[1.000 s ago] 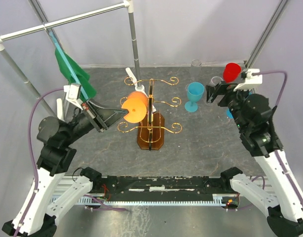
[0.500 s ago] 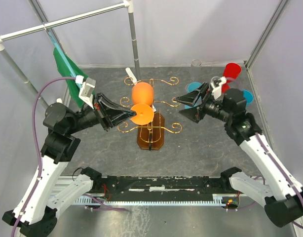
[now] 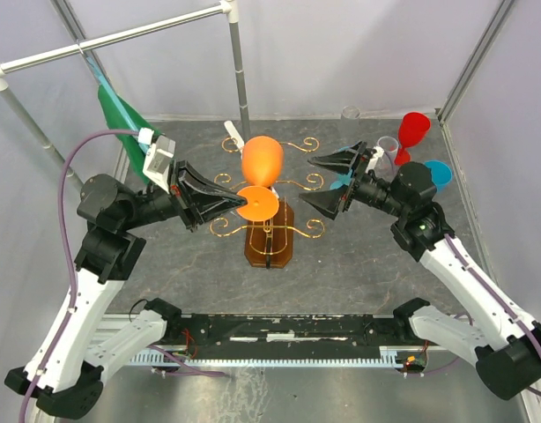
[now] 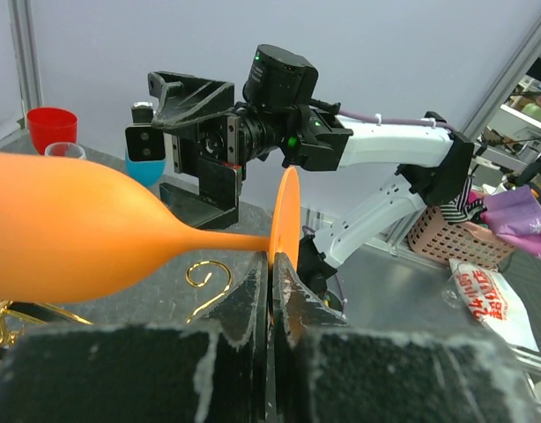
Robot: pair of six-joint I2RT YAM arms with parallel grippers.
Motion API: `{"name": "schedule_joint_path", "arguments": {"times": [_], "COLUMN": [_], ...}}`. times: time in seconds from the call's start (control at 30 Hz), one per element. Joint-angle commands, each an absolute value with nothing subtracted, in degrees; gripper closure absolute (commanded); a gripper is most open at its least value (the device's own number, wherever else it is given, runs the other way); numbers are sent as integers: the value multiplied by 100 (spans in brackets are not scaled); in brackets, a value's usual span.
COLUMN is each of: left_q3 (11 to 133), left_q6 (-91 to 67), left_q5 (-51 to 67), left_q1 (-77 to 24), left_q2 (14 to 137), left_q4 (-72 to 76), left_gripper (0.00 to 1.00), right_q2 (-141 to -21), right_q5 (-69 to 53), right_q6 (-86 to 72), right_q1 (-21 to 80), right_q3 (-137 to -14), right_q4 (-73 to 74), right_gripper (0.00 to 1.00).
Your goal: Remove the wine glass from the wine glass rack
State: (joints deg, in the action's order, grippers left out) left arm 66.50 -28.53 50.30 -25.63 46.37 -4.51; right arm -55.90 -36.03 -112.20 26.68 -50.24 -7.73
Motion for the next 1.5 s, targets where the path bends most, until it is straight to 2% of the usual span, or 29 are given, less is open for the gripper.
{"name": "schedule_joint_path", "arguments": {"times": [0.0, 0.5, 0.83, 1.23, 1.27, 1.47], "left_q3": [6744, 6659, 6577, 6613, 6617, 6645], "left_q6": [-2932, -3085, -3120, -3141, -3158, -3079], "left_q5": [5265, 5181, 5149, 5036, 5032, 4909], "left_q1": [-2600, -3033, -3040, -3048, -3042, -3044], "left_q2": [4725, 4936, 4872, 4806, 4794, 4684], "left_q4": [228, 647, 629, 499, 508, 407], "left_gripper": [97, 97, 97, 97, 96, 47], "right_q2": [-5762, -7052, -7379, -7472, -7459, -7365], "right_q5": [-3590, -3293, -3177, -3186, -3174, -3025], "right_q6": [-11430, -11750, -11762, -11764, -11753, -11835], "right_q1": [2806, 3368, 3384, 3384, 3384, 3382], "right_q3": [-5519, -5969, -6151, -6290, -6285, -6142], "right_q4": [-1115, -2402, -2602, -2863, -2858, -3097], "right_gripper": [0, 0, 0, 8, 9, 15]}}
